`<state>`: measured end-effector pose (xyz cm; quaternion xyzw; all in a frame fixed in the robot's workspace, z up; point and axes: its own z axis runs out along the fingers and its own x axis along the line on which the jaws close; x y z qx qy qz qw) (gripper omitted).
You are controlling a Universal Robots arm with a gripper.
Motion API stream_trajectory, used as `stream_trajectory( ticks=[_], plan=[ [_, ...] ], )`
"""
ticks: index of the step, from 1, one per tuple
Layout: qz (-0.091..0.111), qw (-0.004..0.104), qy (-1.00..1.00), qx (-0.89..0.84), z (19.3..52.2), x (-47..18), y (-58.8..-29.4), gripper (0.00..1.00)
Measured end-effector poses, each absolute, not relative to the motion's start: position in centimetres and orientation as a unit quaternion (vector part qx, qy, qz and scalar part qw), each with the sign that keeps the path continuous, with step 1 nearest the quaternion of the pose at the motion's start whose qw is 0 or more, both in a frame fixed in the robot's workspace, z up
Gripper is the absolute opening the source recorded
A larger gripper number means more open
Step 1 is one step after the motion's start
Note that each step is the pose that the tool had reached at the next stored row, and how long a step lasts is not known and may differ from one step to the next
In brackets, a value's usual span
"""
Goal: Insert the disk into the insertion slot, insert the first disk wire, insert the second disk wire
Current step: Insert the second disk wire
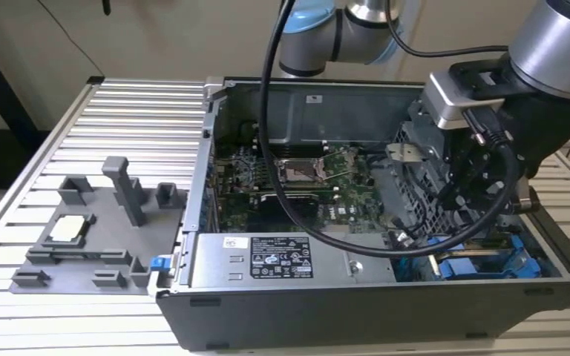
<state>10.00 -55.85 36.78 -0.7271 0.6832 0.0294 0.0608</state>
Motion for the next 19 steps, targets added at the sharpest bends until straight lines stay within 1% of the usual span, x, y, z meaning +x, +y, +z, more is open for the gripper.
stream_trajectory(
  ticks=[5, 19],
  plan=[
    [0.029, 0.061, 0.684, -0.727, 36.7, 10.1, -56.0, 0.16],
    [0.029, 0.06, 0.685, -0.725, 36.4, 11.1, -58.0, 0.16]
  ],
)
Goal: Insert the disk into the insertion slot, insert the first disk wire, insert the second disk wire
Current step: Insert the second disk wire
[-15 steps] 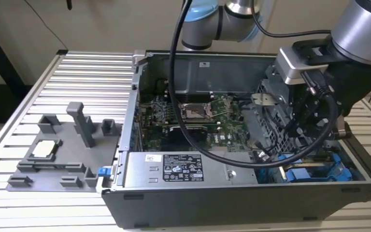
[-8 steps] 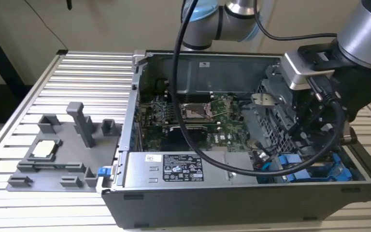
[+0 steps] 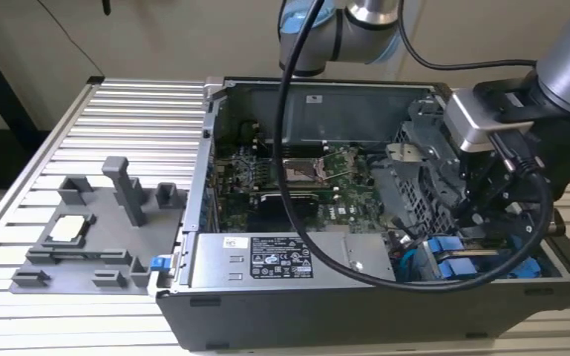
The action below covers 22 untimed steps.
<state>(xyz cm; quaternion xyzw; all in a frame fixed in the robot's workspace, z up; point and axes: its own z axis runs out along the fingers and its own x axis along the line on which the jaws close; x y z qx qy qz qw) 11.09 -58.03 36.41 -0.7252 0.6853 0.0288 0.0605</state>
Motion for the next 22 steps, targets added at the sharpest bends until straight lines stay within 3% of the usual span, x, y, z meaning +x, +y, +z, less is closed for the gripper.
stream_trajectory(
  ticks=[22],
  plan=[
    [0.028, 0.06, 0.697, -0.714, 35.2, 13.1, -59.1, 0.16]
  ],
)
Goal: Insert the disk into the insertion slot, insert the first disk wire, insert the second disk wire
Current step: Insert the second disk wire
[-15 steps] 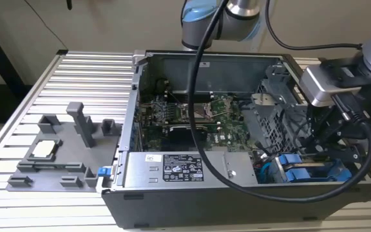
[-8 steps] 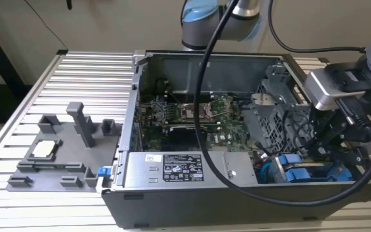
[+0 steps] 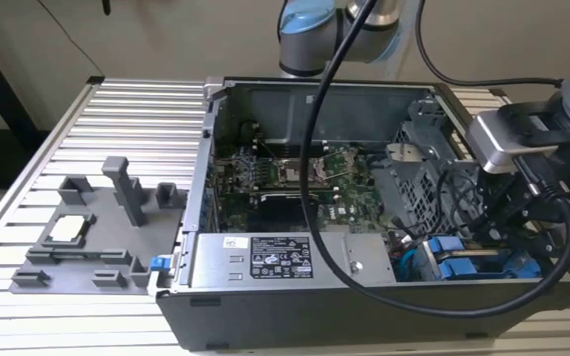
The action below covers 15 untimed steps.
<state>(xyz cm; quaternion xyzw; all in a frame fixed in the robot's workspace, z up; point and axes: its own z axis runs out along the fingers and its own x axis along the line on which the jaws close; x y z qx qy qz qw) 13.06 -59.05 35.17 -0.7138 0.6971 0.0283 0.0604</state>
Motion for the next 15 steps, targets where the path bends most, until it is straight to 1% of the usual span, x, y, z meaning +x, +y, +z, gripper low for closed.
stream_trajectory(
  ticks=[15],
  plan=[
    [0.027, 0.061, 0.706, -0.705, 34.57, 13.14, -58.93, 0.16]
  ],
)
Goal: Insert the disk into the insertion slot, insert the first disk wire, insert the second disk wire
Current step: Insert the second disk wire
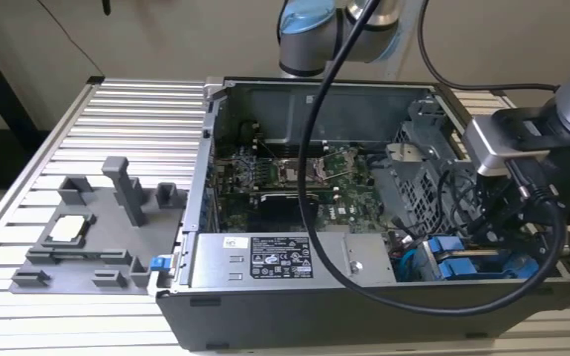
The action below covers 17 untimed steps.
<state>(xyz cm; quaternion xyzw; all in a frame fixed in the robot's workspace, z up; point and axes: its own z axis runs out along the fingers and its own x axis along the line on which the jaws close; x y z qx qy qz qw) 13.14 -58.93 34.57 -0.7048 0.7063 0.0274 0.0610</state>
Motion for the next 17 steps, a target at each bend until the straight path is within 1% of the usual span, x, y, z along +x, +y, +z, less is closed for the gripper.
stream_trajectory(
  ticks=[17],
  plan=[
    [0.028, 0.061, 0.706, -0.705, 34.03, 13.65, -58.57, 0.16]
  ],
)
